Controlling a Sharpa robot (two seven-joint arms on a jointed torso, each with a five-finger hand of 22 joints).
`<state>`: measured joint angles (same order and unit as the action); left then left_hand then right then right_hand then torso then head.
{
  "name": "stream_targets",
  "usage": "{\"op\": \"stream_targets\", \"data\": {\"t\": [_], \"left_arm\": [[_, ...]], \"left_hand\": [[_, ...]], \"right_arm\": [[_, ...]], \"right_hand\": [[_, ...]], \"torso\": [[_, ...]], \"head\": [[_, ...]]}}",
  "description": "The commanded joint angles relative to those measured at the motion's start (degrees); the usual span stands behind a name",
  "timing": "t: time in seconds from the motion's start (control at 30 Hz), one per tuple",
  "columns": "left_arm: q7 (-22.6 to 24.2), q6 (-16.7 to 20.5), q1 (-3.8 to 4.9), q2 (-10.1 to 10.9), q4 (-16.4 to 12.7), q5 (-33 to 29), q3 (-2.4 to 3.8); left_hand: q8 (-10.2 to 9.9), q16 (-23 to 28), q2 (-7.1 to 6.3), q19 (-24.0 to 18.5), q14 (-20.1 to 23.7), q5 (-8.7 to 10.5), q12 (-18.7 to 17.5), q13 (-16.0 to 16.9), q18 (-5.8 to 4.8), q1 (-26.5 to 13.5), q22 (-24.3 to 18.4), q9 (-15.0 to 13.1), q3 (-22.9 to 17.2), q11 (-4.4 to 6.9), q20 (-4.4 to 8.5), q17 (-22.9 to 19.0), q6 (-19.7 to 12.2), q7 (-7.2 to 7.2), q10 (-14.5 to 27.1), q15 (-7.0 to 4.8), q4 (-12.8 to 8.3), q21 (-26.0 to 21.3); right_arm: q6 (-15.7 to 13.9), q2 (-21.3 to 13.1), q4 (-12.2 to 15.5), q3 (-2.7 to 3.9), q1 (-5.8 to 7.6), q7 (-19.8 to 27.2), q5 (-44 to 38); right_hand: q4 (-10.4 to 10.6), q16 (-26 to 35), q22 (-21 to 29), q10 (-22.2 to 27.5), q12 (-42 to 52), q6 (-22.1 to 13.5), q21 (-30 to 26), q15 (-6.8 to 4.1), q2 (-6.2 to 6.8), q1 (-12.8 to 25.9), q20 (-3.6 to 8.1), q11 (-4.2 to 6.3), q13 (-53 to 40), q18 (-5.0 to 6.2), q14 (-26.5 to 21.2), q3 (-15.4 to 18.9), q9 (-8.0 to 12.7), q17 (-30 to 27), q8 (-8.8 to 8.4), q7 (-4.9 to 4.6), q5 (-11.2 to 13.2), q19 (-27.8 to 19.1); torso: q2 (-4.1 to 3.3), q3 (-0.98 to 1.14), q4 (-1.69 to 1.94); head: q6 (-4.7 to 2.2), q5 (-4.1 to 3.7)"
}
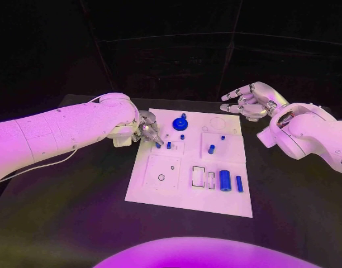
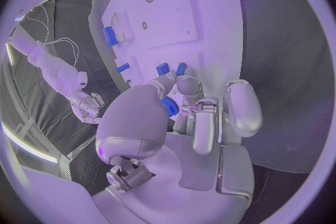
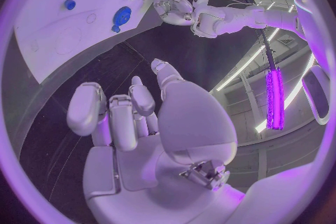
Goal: Assemble the parts on the task board
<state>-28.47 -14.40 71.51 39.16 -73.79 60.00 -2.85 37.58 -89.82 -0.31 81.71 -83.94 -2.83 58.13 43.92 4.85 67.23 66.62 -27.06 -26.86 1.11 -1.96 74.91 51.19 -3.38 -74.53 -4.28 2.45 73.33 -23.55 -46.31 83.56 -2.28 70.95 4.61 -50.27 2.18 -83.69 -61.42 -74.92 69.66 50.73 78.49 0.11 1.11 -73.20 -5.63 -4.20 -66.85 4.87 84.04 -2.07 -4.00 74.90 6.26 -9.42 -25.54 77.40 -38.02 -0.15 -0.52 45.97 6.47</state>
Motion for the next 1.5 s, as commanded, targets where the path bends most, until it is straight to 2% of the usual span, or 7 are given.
{"op": "stream_targets", "data": {"t": [0.03,0.4,0.8,1.23,1.33,1.4,1.5], "left_arm": [[-0.82,-2.65,-0.17,-0.36,0.48,0.3,-0.16],[-0.9,-2.22,-0.17,-1.06,1.68,0.29,-0.16],[-0.57,0.79,-0.18,-1.09,2.09,0.14,-0.16],[1.8,8.91,-0.2,0.32,1.0,-3.4,-0.1],[3.93,12.08,-0.2,0.77,0.71,-4.88,-0.09],[5.57,14.01,-0.2,1.03,0.47,-5.9,-0.09],[8.8,16.36,-0.2,1.26,0.11,-6.69,-0.09]], "left_hand": [[0.29,-0.18,-0.07,0.27,-6.06,-0.33,0.2,-0.06,0.14,-0.82,-0.02,0.02,-7.83,0.18,0.16,15.09,0.0,0.37,-0.42,-0.21,-7.34,0.05],[1.05,-0.18,-2.43,0.29,-6.06,-0.24,0.34,-0.15,0.14,-4.54,0.1,-0.41,-5.61,0.56,0.31,15.09,0.79,0.99,-0.56,-0.47,-5.69,0.03],[1.06,-0.18,-6.97,0.47,-6.06,-0.1,0.89,-0.02,0.05,-12.19,0.45,-0.41,8.64,0.47,0.5,15.09,1.62,0.89,-0.42,-0.59,0.67,0.06],[0.6,-0.18,-5.69,0.45,-6.06,0.06,0.79,-0.36,0.15,-10.64,0.21,-0.29,17.71,0.63,0.8,15.09,1.25,1.02,0.07,-0.76,4.37,-0.36],[-0.51,-0.18,-5.03,-0.16,-6.06,0.07,-1.38,-3.25,0.4,-9.44,-1.28,0.28,19.37,0.15,0.57,15.09,-0.35,0.4,1.76,-0.47,4.99,-1.61],[-2.02,1.12,-4.11,-1.6,-5.42,-0.23,-7.06,-10.44,1.08,-7.39,-4.73,1.15,20.06,-0.62,0.23,12.63,-2.45,-0.51,5.96,0.03,4.85,-4.45],[-3.37,2.61,-2.95,-3.24,-4.69,-0.19,-8.41,-11.27,1.79,-4.8,-8.43,2.22,20.57,-1.5,-0.37,10.04,-4.05,-1.49,8.01,0.77,4.42,-7.66]], "right_arm": [[0.31,0.05,0.04,0.04,0.1,0.35,0.2],[0.27,0.03,0.04,0.04,0.1,0.38,0.24],[0.0,0.02,-0.01,0.04,0.1,0.58,0.71],[0.09,0.01,-0.05,0.04,0.1,0.64,0.8],[0.09,-0.01,-0.05,0.04,0.1,0.64,0.8],[0.09,-0.03,-0.06,0.04,0.1,0.64,0.81],[0.09,-0.05,-0.06,0.04,0.1,0.63,0.81]], "right_hand": [[0.13,0.3,0.05,0.36,-0.23,0.11,-0.33,-0.55,-0.39,0.26,0.0,0.11,0.06,0.64,2.94,-0.05,0.08,-0.03,0.39,0.1,-0.2,-0.32],[0.16,0.34,0.17,0.45,-0.34,0.1,-0.38,-0.55,-0.38,0.26,0.0,0.1,0.19,0.66,2.93,-0.05,0.08,-0.1,0.39,0.1,-0.22,-0.36],[0.52,0.42,0.56,0.59,-0.49,-0.06,-0.58,-0.52,-0.32,0.64,0.0,0.05,0.39,0.72,2.91,0.15,0.11,-0.22,0.34,0.06,0.13,-0.51],[0.61,0.48,0.7,0.63,-0.54,-0.1,-0.65,-0.52,-0.31,0.73,-0.01,0.04,0.45,0.74,2.89,0.2,0.11,-0.33,0.33,0.05,0.23,-0.57],[0.61,0.48,0.7,0.63,-0.54,-0.1,-0.65,-0.52,-0.31,0.73,-0.01,0.04,0.45,0.74,2.89,0.2,0.11,-0.33,0.33,0.05,0.23,-0.57],[0.61,0.48,0.7,0.63,-0.54,-0.1,-0.65,-0.52,-0.31,0.73,-0.01,0.04,0.45,0.74,2.89,0.2,0.11,-0.33,0.33,0.05,0.23,-0.57],[0.61,0.48,0.7,0.63,-0.54,-0.1,-0.65,-0.52,-0.31,0.73,-0.01,0.04,0.45,0.74,2.89,0.2,0.11,-0.33,0.33,0.05,0.23,-0.57]], "torso": [[0.01,-0.01,-0.01],[0.03,-0.02,0.04],[0.0,-0.06,0.04],[0.02,-0.04,0.07],[0.03,-0.03,0.07],[0.01,-0.04,0.03],[-0.02,-0.05,0.02]], "head": [[0.07,-0.08],[0.12,-0.27],[0.02,-0.22],[-0.11,-0.36],[-0.11,-0.39],[-0.2,-0.46],[-0.26,-0.55]]}}
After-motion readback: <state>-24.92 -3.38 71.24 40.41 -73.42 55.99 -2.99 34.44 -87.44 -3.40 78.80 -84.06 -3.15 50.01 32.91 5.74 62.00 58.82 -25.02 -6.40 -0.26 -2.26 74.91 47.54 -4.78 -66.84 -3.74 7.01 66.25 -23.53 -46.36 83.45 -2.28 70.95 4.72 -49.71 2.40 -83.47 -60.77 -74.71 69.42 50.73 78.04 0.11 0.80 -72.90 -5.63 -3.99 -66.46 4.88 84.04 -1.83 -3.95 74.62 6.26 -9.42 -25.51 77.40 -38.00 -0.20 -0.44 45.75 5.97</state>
